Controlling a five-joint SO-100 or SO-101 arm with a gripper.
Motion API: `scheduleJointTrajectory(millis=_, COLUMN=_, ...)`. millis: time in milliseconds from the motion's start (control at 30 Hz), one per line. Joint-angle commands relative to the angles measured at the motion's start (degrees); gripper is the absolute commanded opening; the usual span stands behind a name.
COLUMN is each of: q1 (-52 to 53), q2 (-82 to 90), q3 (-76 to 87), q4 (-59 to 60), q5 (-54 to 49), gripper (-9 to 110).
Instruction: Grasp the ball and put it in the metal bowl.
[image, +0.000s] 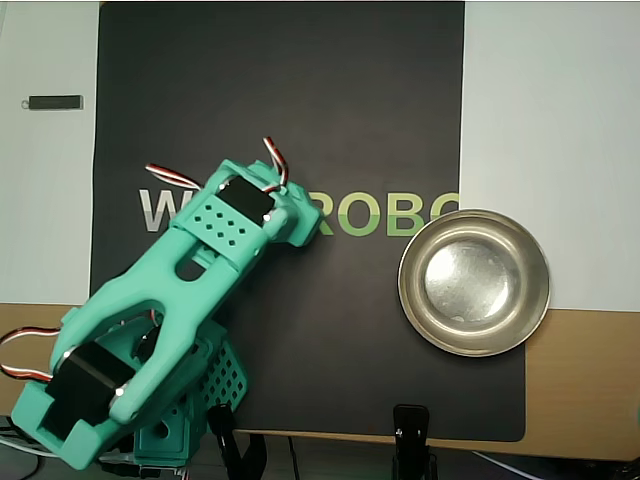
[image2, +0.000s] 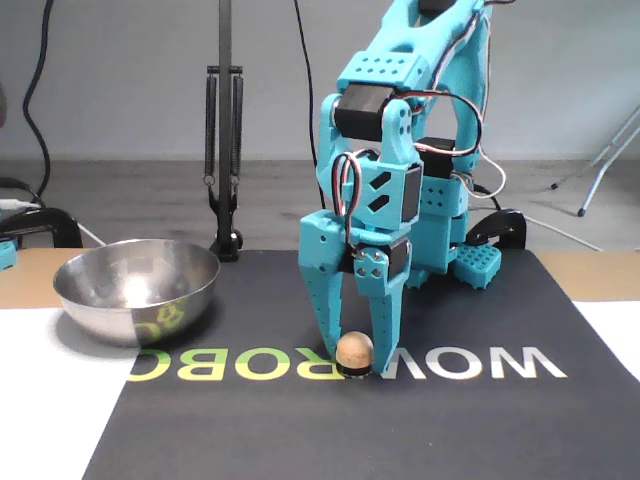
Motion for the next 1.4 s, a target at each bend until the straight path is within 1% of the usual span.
scheduleJointTrajectory(millis=0, q1=-0.1, q2=0.2, q3=-1.1, q4=-0.4, q5=-0.2, gripper=58)
scheduleJointTrajectory(millis=400, q1=-0.1, q2=0.2, q3=-1.1, q4=-0.4, q5=-0.2, gripper=57)
scheduleJointTrajectory(millis=567, q1=-0.1, q2=0.2, q3=-1.1, q4=-0.4, q5=-0.2, gripper=46)
scheduleJointTrajectory(millis=733, q1=-0.1, q2=0.2, q3=-1.1, q4=-0.4, q5=-0.2, gripper=31)
scheduleJointTrajectory(millis=900, q1=0.0, q2=0.2, q3=-1.1, q4=-0.4, q5=-0.2, gripper=26)
scheduleJointTrajectory(millis=1367, q1=0.0, q2=0.2, q3=-1.0, q4=-1.2, q5=-0.1, gripper=26)
